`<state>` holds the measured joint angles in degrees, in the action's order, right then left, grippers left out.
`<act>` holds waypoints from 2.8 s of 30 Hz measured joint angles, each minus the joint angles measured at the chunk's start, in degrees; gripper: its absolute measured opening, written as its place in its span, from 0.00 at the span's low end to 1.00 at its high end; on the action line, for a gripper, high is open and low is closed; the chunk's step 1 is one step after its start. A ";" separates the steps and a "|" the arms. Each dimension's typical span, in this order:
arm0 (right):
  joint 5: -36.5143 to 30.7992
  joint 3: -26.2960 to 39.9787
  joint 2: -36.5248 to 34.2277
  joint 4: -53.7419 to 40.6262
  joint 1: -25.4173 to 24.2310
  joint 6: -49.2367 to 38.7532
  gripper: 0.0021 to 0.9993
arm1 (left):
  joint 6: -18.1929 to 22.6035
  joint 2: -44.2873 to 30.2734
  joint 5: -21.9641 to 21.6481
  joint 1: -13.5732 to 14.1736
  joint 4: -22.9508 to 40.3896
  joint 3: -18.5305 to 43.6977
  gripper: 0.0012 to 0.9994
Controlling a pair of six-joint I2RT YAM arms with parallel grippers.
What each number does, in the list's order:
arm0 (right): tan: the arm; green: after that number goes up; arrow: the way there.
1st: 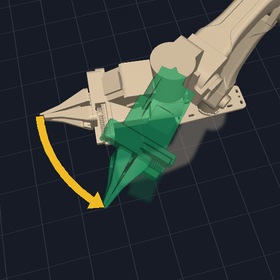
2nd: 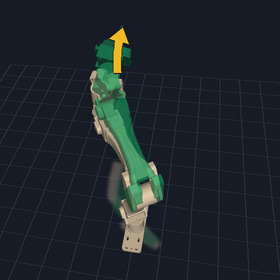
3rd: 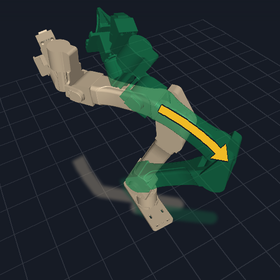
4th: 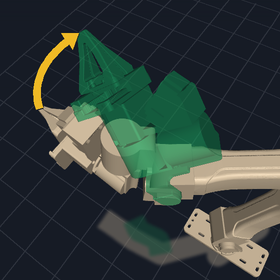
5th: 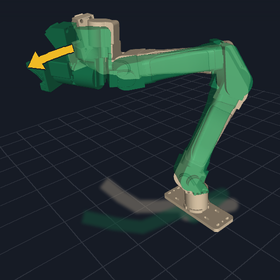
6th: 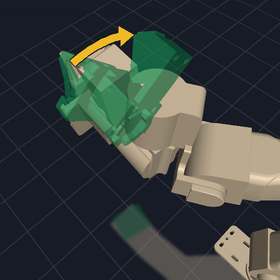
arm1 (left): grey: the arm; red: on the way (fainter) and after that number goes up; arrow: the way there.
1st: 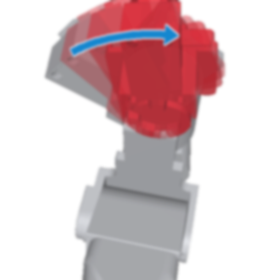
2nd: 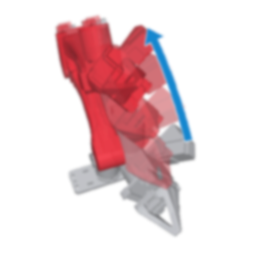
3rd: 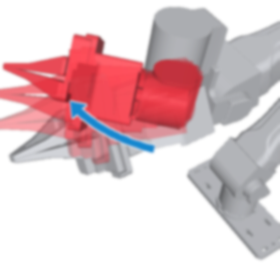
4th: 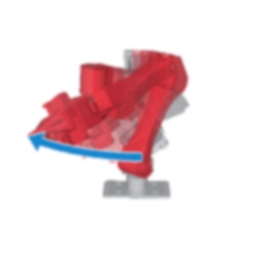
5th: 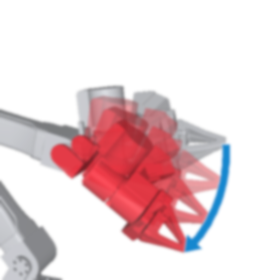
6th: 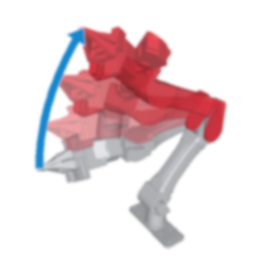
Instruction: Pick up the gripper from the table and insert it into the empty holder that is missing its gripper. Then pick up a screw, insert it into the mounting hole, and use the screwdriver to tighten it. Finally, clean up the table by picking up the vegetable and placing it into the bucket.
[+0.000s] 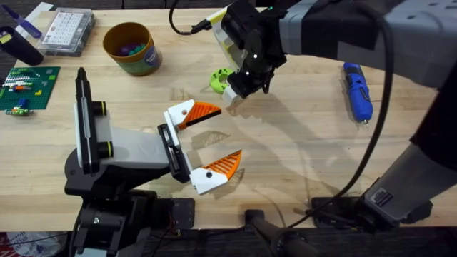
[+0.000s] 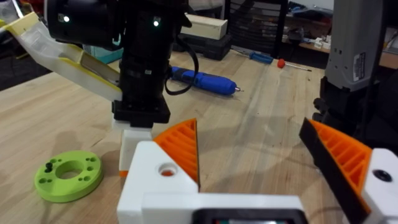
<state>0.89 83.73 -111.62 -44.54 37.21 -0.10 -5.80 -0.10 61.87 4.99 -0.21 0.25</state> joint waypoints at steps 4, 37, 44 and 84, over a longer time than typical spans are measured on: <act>0.02 0.00 -0.28 -0.28 0.00 0.04 0.57 | -0.24 0.00 -0.09 0.00 0.76 0.02 0.99; 0.02 0.00 -0.27 20.81 0.00 0.07 0.57 | -0.24 0.00 -0.13 0.00 0.83 0.02 0.99; 0.02 0.00 -0.28 23.96 0.00 0.07 0.57 | -0.24 0.00 -0.13 0.00 0.85 0.02 0.99; 0.02 0.00 -5.02 25.67 0.00 0.07 0.57 | -0.24 0.00 -0.13 0.00 0.85 0.02 0.99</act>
<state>0.91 83.72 -116.64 -18.87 37.21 -0.03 -6.04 -0.10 61.73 4.99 0.64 0.27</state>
